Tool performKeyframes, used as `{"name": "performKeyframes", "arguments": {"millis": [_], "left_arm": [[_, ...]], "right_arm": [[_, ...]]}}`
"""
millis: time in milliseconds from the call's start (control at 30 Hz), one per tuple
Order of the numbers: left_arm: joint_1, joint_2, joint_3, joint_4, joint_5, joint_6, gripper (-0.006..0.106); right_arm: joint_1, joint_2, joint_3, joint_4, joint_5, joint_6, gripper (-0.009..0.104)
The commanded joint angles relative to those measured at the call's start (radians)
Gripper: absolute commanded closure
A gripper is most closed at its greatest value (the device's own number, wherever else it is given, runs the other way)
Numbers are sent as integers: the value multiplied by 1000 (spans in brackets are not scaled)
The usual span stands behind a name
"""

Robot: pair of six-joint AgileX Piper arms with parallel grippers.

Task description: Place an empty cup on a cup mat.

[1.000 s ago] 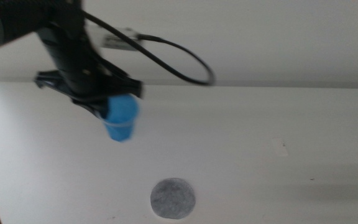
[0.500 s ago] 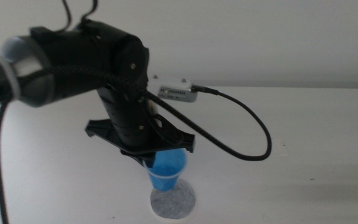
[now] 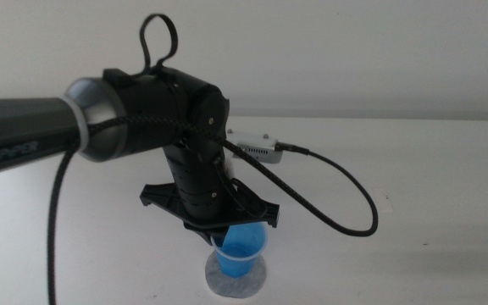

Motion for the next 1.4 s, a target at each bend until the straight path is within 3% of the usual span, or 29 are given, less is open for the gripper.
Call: {"name": "performKeyframes", "arguments": {"millis": [0,1033,1367], "left_arm": [[-9,12,5,-3,-17,-10,102],[-9,22,61,-24,-103,-6,102],[-9,-8,61,4,-53,19,48]], "right_arm": [[2,-36,35,-10,-6,-1,97],[2,-36,35,-10,-6,-1,97],[2,-36,35,-10,-6,-1,97]]}}
